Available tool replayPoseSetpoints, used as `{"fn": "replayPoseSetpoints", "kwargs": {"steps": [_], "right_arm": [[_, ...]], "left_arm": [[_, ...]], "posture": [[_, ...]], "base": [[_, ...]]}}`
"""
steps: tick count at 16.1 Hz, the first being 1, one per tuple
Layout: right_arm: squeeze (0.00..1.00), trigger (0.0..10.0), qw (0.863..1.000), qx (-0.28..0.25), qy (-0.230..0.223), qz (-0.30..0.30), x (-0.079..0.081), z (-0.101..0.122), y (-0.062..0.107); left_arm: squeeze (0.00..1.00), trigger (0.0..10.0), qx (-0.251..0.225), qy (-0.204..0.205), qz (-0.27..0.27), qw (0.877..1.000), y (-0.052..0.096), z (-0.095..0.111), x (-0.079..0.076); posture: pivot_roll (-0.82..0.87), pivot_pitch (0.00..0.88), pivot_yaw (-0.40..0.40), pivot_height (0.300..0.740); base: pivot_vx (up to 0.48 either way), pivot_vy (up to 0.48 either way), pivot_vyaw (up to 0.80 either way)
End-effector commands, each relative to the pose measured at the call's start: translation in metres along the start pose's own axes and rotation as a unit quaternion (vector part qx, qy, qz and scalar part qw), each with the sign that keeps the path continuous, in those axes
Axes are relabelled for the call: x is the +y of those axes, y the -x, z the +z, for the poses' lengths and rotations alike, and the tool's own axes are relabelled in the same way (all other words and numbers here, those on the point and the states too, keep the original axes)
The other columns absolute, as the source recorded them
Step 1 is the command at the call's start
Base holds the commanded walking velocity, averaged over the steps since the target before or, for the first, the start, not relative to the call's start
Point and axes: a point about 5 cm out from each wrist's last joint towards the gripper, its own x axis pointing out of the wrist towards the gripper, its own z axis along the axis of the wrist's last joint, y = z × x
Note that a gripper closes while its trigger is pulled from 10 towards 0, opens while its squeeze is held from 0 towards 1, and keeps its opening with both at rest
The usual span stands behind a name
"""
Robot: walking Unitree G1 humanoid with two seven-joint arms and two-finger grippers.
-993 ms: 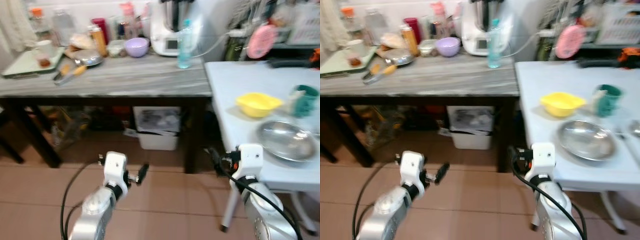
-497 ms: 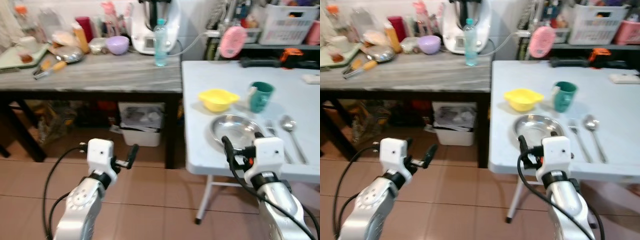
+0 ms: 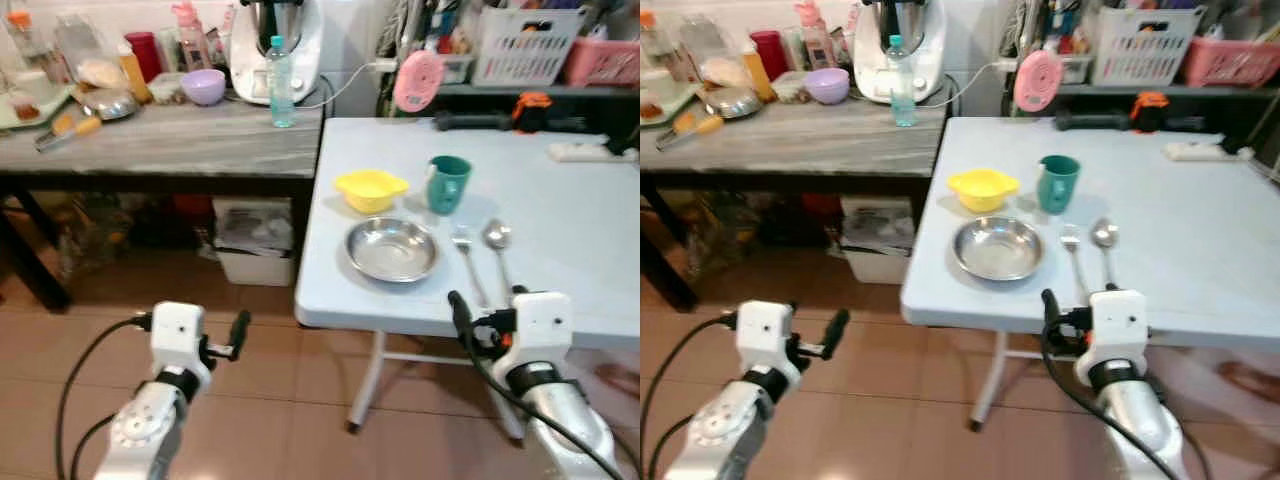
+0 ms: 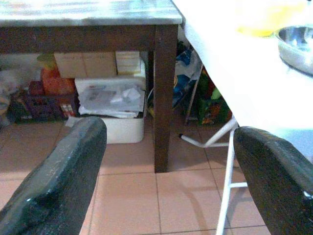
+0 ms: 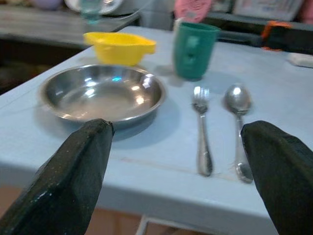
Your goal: Setting the table
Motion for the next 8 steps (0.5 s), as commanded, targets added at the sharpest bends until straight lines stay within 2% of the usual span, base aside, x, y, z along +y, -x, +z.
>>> {"fn": "replayPoseSetpoints", "kwargs": {"steps": [1, 3, 4, 8], "right_arm": [[0.0, 10.0, 1.0, -0.011, -0.001, 0.01, 0.004, 0.007, -0.002], [0.0, 10.0, 1.0, -0.015, 0.0, 0.012, 0.005, 0.009, -0.004], [0.0, 10.0, 1.0, -0.016, -0.001, 0.012, 0.005, 0.01, -0.005], [0.0, 10.0, 1.0, -0.022, -0.002, 0.015, 0.007, 0.011, -0.009]], "left_arm": [[0.0, 10.0, -0.006, -0.009, 0.009, 1.0, 0.001, 0.005, 0.003], [0.0, 10.0, -0.014, -0.011, 0.008, 1.0, -0.002, 0.009, 0.002], [0.0, 10.0, -0.025, 0.006, 0.005, 1.0, -0.003, 0.012, 0.001], [0.0, 10.0, -0.033, 0.003, -0.005, 0.999, -0.006, 0.016, -0.002]], "posture": [[-0.06, 0.0, 0.028, 0.74], [-0.05, 0.0, 0.028, 0.74], [-0.05, 0.0, 0.029, 0.74], [-0.05, 0.0, 0.033, 0.74]], "base": [[0.0, -0.337, 0.0], [0.0, -0.319, 0.0], [0.0, 0.0, 0.0], [0.0, 0.0, 0.0]]}}
